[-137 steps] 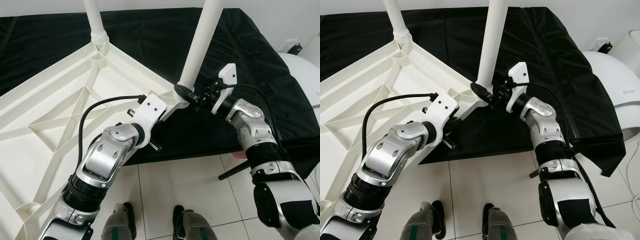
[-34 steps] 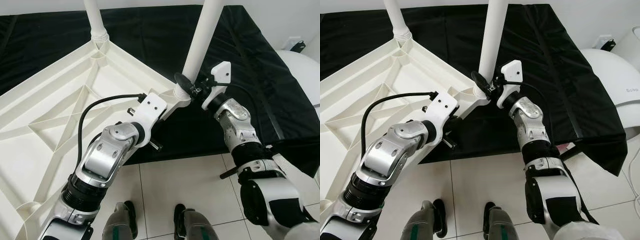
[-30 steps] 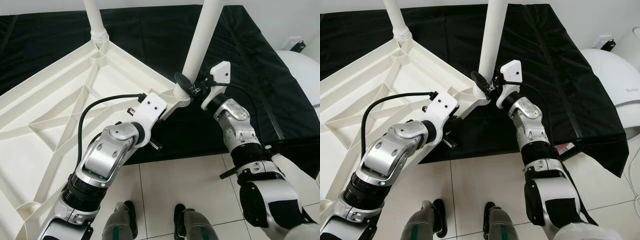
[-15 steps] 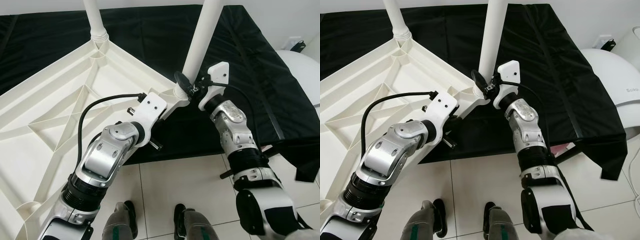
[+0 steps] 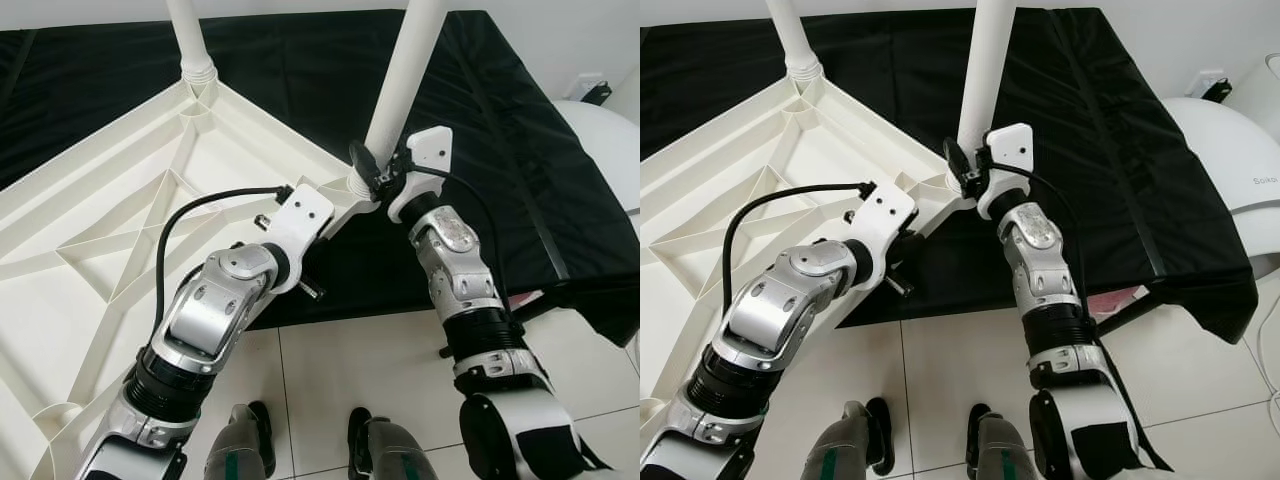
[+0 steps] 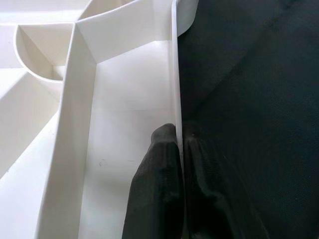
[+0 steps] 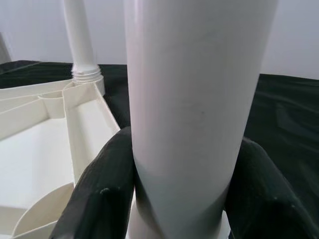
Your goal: Building children table
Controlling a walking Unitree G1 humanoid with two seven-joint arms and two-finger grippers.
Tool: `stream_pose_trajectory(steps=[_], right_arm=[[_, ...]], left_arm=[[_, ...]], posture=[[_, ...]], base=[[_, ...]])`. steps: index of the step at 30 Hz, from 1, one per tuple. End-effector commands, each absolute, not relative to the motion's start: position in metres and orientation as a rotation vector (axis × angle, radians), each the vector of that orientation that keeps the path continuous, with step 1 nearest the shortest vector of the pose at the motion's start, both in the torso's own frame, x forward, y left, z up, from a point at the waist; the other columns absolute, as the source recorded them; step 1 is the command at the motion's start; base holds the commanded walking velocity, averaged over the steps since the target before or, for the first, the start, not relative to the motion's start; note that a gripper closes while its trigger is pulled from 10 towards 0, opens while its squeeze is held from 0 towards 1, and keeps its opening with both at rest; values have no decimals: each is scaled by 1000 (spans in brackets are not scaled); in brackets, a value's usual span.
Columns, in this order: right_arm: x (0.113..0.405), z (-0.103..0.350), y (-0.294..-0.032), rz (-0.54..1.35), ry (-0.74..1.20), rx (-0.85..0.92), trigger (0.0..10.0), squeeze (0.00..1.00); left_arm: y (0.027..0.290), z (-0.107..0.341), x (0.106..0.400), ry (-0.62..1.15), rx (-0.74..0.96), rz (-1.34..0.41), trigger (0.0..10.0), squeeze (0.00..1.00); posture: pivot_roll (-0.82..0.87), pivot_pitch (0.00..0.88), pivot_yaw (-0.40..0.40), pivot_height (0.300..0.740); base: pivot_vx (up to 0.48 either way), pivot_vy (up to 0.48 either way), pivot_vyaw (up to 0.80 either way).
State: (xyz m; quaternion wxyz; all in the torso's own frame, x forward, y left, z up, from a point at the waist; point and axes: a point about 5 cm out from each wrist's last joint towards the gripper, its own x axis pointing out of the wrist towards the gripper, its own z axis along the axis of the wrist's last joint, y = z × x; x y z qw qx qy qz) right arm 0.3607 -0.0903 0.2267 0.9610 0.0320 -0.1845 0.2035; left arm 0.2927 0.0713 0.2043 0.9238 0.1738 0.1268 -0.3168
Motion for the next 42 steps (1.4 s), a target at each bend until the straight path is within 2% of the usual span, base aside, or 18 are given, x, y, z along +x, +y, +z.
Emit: stream_pose_trajectory(steps=[1,12,19,27,42], right_arm=[[351,243,-68,475,-452,96,10000,0],[341,242,-53,393,-448,108,10000,0],[340,241,-52,368,-439,116,10000,0],[342,234,-54,218,-385,111,10000,0],[341,225,-46,110,-334,117,10000,0]], left_arm=[[71,199,295,278,367,-626,10000,0],[71,199,295,282,363,-620,10000,0],[71,199,295,283,363,-621,10000,0],[73,200,295,284,363,-620,10000,0],[72,201,294,286,368,-626,10000,0]], posture=[[-94,199,-12,740],[-94,206,-12,740],[-93,210,-11,740],[-91,218,-4,740],[-87,221,3,740]], base=[[0,0,0],[0,0,0],[0,0,0],[0,0,0],[0,0,0]])
